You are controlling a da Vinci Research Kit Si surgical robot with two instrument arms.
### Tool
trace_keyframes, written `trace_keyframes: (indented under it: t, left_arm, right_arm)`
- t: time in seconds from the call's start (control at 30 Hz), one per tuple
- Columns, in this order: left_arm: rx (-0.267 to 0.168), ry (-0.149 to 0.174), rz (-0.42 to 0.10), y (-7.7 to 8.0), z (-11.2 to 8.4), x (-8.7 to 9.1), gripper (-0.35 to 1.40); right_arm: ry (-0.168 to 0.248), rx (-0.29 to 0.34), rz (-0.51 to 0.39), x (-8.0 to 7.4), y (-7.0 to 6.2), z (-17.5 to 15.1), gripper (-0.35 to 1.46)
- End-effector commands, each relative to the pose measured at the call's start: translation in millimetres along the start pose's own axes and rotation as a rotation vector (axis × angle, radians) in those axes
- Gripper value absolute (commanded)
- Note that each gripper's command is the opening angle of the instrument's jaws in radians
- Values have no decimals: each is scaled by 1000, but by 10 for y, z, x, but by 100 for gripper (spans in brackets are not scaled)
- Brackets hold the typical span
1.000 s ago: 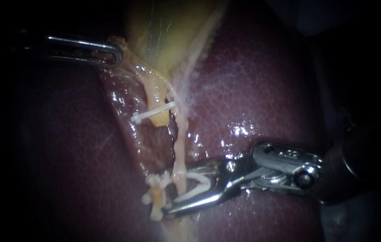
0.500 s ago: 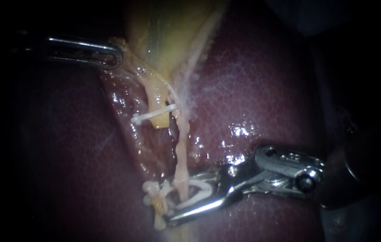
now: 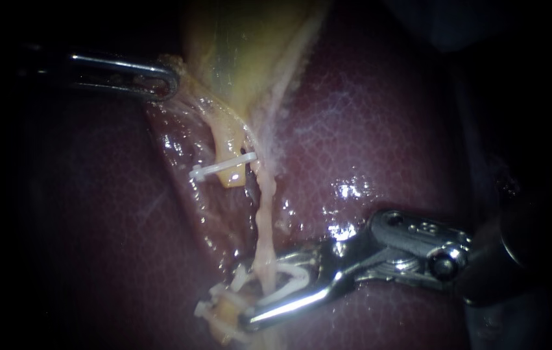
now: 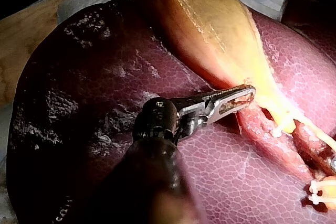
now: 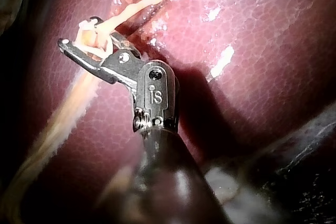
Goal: Clipping first clip right tube
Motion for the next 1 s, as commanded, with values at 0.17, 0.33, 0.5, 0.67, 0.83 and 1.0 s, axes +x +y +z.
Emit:
trace_keyframes:
  t: [0.17, 0.33, 0.5, 0.67, 0.83, 1.0]
  left_arm:
    - [0, 0, 0, 0, 0, 0, -35]
    - [0, 0, 0, 0, 0, 0, -35]
    - [0, 0, 0, 0, 0, 0, -35]
    - [0, 0, 0, 0, 0, 0, -35]
    - [0, 0, 0, 0, 0, 0, -35]
    - [0, 0, 0, 0, 0, 0, -35]
  right_arm:
    - [-1, 0, 0, 0, 1, 0, 30]
    - [-2, 2, 0, 0, 1, 0, 8]
    - [-5, 9, -1, -1, 1, 0, -21]
    - [-13, 26, -3, -1, 3, -1, -35]
    - [-6, -3, -3, -2, 8, -2, -35]
    - [-12, -7, -5, -6, 13, -4, -35]
